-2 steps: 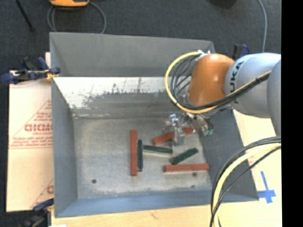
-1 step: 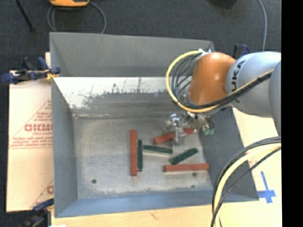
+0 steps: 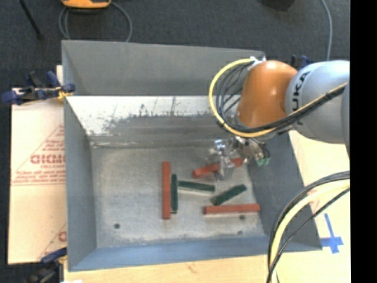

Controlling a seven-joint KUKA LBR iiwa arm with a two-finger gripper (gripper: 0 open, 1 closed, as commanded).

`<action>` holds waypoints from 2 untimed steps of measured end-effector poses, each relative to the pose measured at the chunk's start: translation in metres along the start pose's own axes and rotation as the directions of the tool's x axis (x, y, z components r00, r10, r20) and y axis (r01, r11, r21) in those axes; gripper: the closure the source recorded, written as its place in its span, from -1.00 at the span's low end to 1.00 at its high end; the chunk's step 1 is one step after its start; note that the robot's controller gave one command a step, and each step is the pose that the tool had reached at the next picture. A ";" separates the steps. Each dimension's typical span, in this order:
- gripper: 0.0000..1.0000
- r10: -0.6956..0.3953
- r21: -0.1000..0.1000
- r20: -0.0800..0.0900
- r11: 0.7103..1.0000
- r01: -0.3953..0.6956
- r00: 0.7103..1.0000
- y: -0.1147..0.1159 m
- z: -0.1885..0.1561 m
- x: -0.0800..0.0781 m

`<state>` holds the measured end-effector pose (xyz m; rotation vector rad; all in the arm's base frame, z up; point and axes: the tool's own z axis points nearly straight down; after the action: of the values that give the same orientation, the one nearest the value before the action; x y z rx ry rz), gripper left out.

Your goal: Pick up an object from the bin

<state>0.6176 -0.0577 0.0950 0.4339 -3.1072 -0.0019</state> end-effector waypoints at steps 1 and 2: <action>1.00 0.001 0.001 0.002 1.000 -0.001 1.000 0.000 -0.022 0.000; 1.00 0.001 0.004 0.008 1.000 -0.001 1.000 -0.001 -0.042 -0.002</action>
Offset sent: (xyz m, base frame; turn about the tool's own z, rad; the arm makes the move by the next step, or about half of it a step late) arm 0.0000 0.0000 0.0302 0.0000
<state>0.6199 -0.0582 0.1367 0.4333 -3.1154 0.0023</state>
